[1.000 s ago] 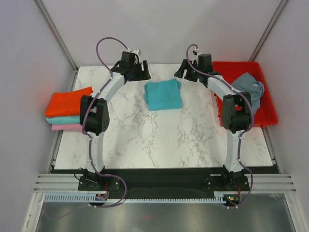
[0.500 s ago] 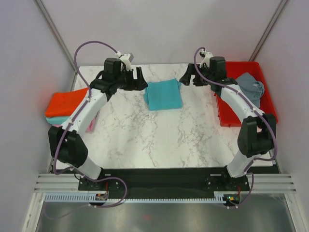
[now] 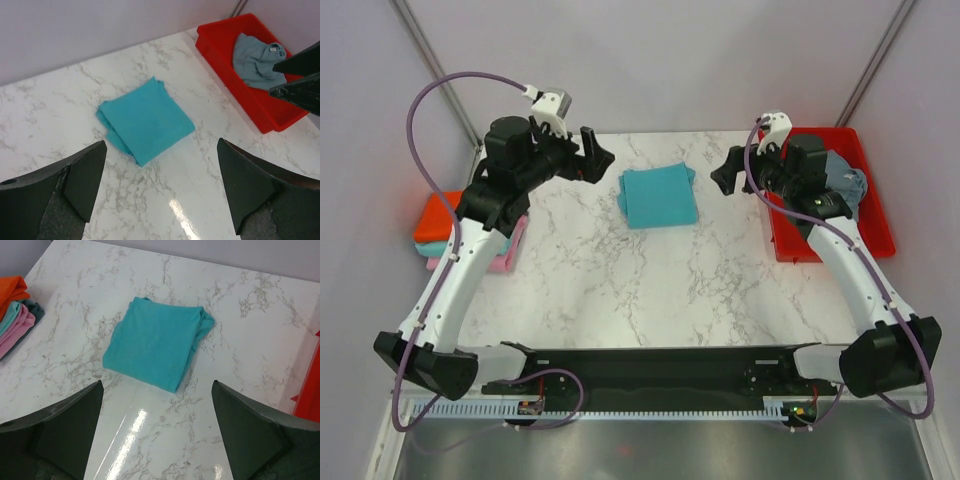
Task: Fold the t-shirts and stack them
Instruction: Fold the tshirt
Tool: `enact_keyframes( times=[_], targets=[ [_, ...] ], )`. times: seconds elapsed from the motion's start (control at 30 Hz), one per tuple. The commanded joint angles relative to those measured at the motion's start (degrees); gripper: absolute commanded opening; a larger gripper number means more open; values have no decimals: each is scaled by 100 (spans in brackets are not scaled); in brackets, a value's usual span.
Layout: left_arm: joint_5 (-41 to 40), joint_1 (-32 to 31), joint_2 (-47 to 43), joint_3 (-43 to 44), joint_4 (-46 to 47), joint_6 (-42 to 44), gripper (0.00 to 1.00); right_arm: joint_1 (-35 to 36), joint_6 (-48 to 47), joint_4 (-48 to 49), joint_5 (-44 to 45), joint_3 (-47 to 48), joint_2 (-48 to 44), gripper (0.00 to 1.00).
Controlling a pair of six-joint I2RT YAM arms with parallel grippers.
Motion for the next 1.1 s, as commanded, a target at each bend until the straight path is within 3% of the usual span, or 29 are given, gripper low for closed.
enact_keyframes(
  times=[0.0, 0.07, 0.13, 0.27, 0.33, 0.37, 0.43, 0.47, 0.57, 0.6, 0.63, 0.67, 0.7, 0.73, 0.77, 0.9, 1.03, 1.07],
  targets=[
    [-608, -412, 197, 683, 258, 930, 99, -35, -339, 39, -114, -251, -364, 98],
    [-1431, -719, 373, 913, 468, 1727, 99, -44, -656, -85, -255, -252, -383, 98],
    [-1892, -782, 522, 1079, 600, 1951, 99, 17, -972, -252, -168, -155, -287, 98],
    [-913, -774, 506, 1537, 958, 1348, 99, 35, -1027, -191, 192, 362, 169, 98],
    [-1118, -765, 383, 1686, 1398, 1091, 99, 35, -1017, -95, 97, 802, 635, 98],
    [-1468, -974, 287, 1730, 1766, 1543, 99, 35, -1008, -42, -60, 1090, 802, 98],
    [-3272, -1484, 303, 1600, 2548, 2885, 99, 44, -842, 55, -158, 1382, 1312, 98],
    [-3413, -1564, 347, 1547, 2839, 3980, 99, 44, -815, 55, -246, 1522, 1470, 98],
    [-3731, -1530, 356, 1029, 3605, 4947, 100, 44, -718, 64, -256, 1945, 1954, 98],
    [-3443, -1434, 260, 1062, 2936, 4540, 100, 44, -561, 142, -299, 1946, 1998, 98],
    [-2048, -1224, 225, 1289, 2060, 3848, 100, 44, -412, 213, -334, 1937, 2042, 98],
    [-1277, -657, 250, 1561, 1468, 2179, 100, 35, -263, 274, -369, 1911, 2078, 98],
    [-695, -416, 407, 2042, 687, 1458, 99, 35, -87, 449, -457, 1867, 2139, 98],
    [67, -257, 513, 2230, 471, 972, 99, 44, 263, 546, -536, 1841, 2166, 98],
    [292, 14, 523, 2310, 408, 184, 99, 35, 423, 643, -624, 1736, 2192, 98],
    [462, 210, 470, 2362, 565, 282, 100, 35, 1004, 1161, -870, 1515, 2210, 98],
    [2092, 913, 707, 2794, 627, -1234, 100, 35, 1014, 1242, -862, 1427, 2175, 98],
    [2244, 975, 708, 2820, 662, -1239, 100, 35, 961, 1224, -870, 1427, 2183, 98]
  ],
)
